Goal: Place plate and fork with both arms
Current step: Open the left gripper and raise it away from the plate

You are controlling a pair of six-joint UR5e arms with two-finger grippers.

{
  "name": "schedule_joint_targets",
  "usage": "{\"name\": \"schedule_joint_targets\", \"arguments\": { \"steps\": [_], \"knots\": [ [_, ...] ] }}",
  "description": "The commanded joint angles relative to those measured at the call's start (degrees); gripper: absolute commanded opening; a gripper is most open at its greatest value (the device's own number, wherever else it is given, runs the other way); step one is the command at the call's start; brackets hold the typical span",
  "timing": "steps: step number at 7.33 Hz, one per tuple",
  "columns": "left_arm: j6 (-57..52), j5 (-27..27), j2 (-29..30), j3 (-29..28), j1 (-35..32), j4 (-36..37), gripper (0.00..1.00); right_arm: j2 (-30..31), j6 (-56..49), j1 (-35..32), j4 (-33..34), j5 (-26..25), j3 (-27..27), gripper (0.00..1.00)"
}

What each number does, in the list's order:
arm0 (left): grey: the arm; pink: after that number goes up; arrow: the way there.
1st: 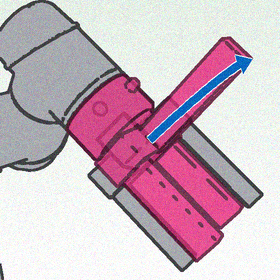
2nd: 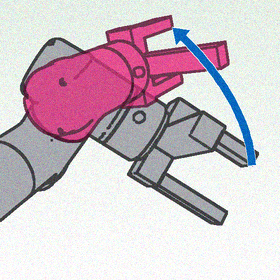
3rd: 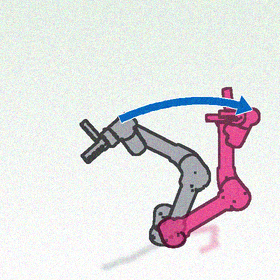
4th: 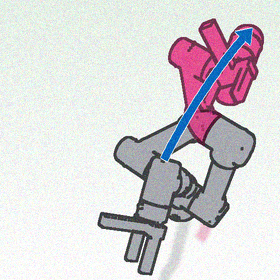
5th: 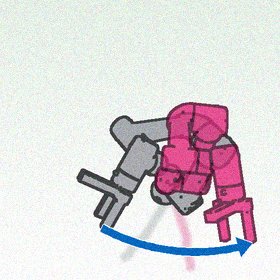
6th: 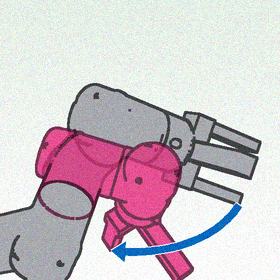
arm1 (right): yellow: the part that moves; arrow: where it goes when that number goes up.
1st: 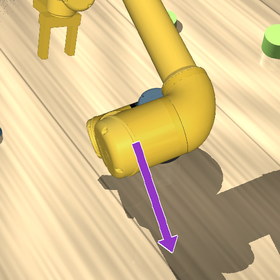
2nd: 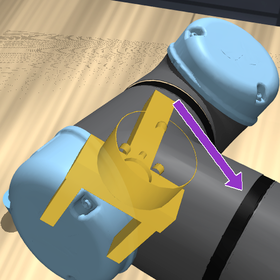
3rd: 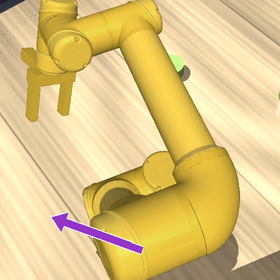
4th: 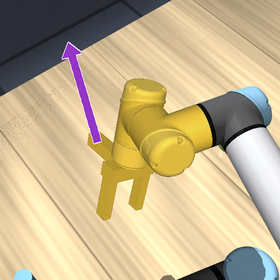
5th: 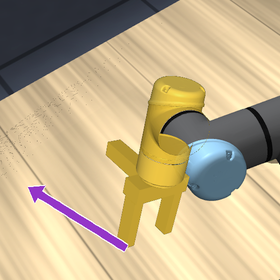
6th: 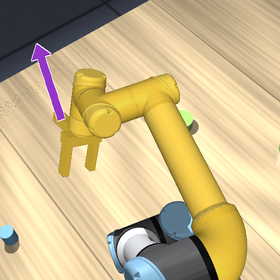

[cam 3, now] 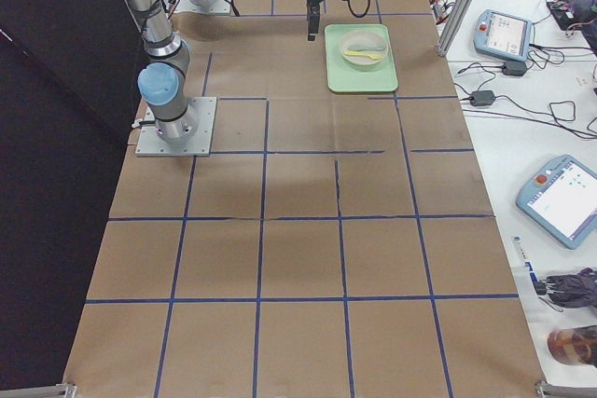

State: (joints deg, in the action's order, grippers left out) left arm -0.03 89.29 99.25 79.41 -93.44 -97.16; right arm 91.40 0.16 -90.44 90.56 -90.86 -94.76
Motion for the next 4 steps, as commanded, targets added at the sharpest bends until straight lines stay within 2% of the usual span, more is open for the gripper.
{"name": "schedule_joint_targets", "arguments": {
  "steps": [1, 3, 4],
  "knots": [
    [-0.23, 0.89, -4.67, 0.84, 1.76, -3.03, 1.0, 0.01, 0.01, 0.0, 0.49, -0.19, 0.01, 1.0],
    [-0.06, 0.89, -3.28, 2.23, 1.95, -5.39, 1.0, -1.04, 0.27, -0.09, 1.63, -0.28, 0.62, 1.0],
    [0.82, 0.89, -4.76, 3.46, 1.43, -7.06, 1.0, -2.7, 0.45, -0.44, 4.16, -0.19, 0.8, 1.0]
  ]
}}
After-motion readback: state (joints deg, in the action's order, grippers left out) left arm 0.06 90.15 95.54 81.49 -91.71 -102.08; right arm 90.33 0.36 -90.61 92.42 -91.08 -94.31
